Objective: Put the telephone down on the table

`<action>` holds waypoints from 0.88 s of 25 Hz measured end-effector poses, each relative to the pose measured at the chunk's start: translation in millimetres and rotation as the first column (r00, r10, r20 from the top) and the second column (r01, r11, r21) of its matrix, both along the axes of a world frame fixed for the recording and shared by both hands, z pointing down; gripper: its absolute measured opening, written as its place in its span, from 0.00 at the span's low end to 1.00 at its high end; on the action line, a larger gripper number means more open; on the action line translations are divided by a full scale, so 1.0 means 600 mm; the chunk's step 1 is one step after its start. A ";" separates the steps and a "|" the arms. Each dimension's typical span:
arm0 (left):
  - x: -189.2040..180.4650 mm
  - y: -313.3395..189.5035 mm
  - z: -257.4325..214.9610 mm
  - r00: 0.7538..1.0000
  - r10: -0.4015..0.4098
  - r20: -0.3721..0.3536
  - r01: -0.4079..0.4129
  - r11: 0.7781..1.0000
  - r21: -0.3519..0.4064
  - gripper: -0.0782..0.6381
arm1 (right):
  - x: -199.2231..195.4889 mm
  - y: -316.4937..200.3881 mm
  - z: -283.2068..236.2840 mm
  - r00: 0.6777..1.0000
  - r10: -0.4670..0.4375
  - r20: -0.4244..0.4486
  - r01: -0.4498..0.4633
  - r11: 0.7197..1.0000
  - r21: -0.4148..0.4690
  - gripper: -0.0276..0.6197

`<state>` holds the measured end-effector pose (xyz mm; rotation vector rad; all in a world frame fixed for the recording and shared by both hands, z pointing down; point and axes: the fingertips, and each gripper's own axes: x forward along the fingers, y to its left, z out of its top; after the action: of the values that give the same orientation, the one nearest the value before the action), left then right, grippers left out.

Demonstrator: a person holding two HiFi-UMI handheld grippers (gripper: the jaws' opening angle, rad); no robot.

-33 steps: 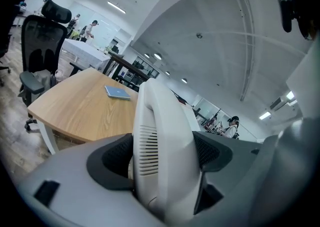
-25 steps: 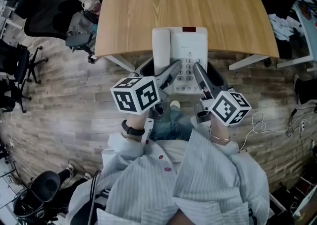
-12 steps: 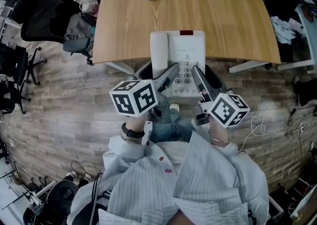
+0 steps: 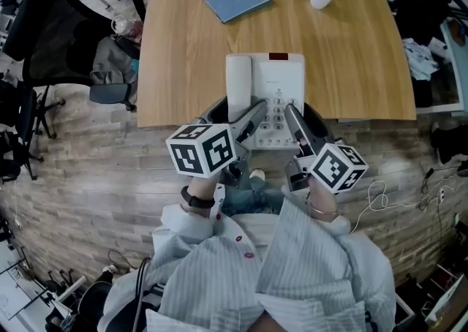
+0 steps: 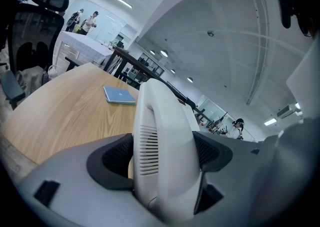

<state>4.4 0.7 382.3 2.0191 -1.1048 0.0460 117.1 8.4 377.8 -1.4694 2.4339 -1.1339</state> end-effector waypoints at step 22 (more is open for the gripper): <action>-0.093 -0.267 0.021 0.998 0.057 0.017 -0.056 0.997 -0.051 0.63 | -0.094 -0.259 0.026 0.998 0.058 0.020 -0.057 0.997 -0.058 0.38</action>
<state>-51.4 -159.7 395.1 2.0083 -1.0472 0.1207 60.8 -147.1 393.7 -1.5238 2.3478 -1.2114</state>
